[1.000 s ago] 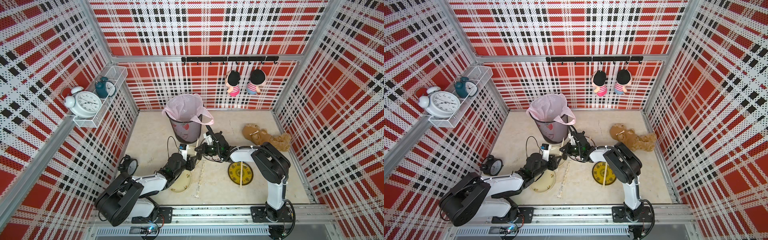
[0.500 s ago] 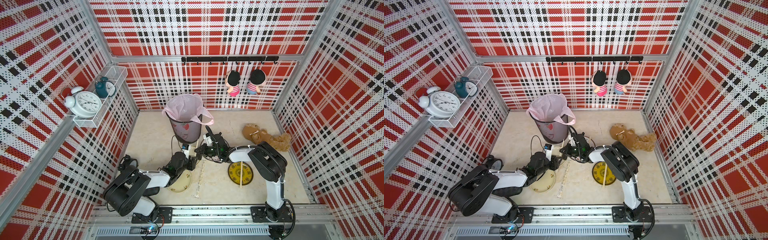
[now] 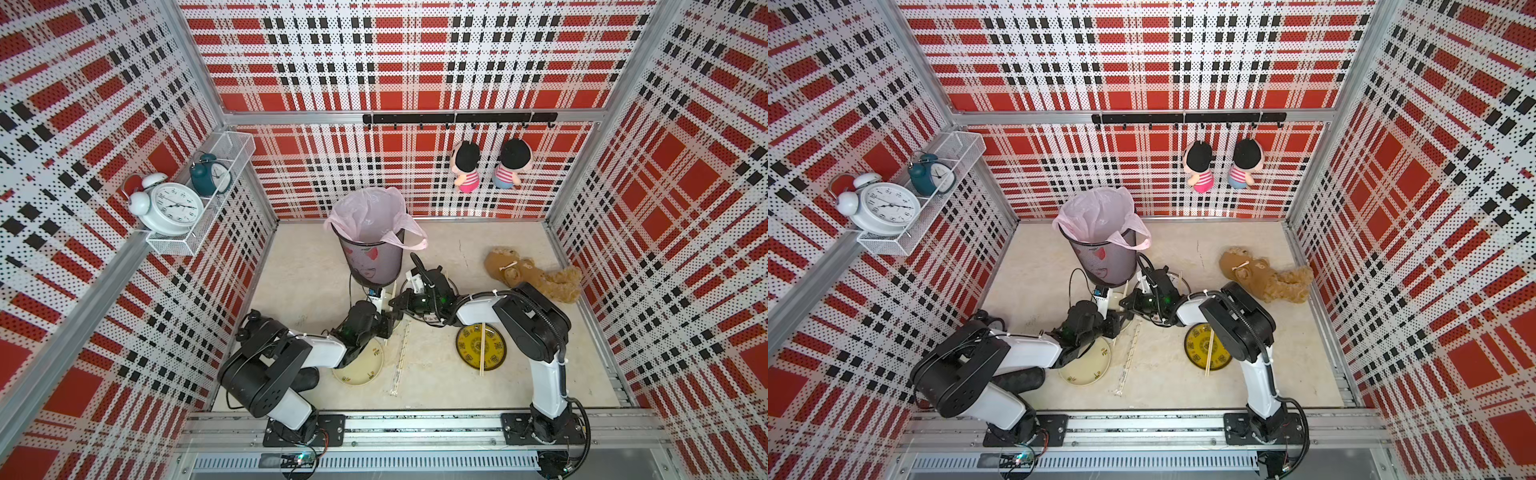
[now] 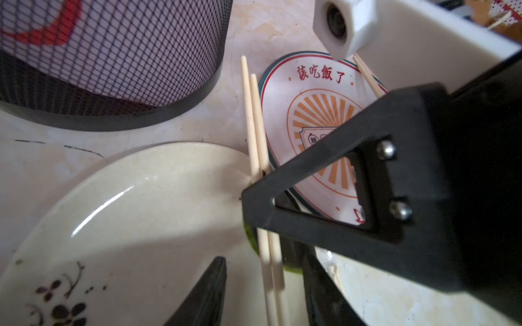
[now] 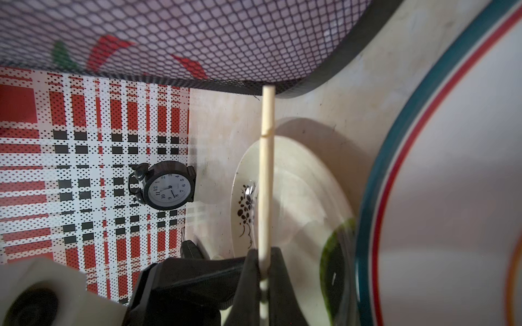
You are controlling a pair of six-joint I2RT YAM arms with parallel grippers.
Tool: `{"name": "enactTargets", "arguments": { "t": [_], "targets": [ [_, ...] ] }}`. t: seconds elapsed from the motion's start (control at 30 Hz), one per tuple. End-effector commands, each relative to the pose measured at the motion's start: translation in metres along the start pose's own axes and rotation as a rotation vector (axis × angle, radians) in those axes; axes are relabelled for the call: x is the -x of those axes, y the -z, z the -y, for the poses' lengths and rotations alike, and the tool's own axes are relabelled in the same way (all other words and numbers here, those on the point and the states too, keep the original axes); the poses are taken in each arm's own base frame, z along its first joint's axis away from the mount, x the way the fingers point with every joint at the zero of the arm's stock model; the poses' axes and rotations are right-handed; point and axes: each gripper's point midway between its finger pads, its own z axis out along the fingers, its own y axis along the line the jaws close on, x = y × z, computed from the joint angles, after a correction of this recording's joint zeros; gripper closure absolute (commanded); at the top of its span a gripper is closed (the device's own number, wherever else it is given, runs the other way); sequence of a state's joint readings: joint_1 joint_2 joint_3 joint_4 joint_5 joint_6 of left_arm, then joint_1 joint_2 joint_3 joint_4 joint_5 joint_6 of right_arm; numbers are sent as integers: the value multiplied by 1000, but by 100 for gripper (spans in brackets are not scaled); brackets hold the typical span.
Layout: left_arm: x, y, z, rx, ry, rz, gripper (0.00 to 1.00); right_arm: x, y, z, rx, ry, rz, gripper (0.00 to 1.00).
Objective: Remove the packaging of disposable chopsticks
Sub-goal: Place the disposable chopsticks on the plate.
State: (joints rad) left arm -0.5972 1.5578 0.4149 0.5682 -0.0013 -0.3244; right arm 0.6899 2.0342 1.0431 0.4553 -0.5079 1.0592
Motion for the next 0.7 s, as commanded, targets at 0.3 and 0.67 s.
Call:
{"name": "enactTargets", "arguments": {
  "t": [0.3, 0.67],
  "targets": [
    [6, -10, 3, -2, -6, 9, 61, 4, -6, 7, -2, -3, 6, 100],
    [6, -12, 5, -12, 3, 9, 69, 3, -5, 8, 2, 0, 3, 98]
  ]
}}
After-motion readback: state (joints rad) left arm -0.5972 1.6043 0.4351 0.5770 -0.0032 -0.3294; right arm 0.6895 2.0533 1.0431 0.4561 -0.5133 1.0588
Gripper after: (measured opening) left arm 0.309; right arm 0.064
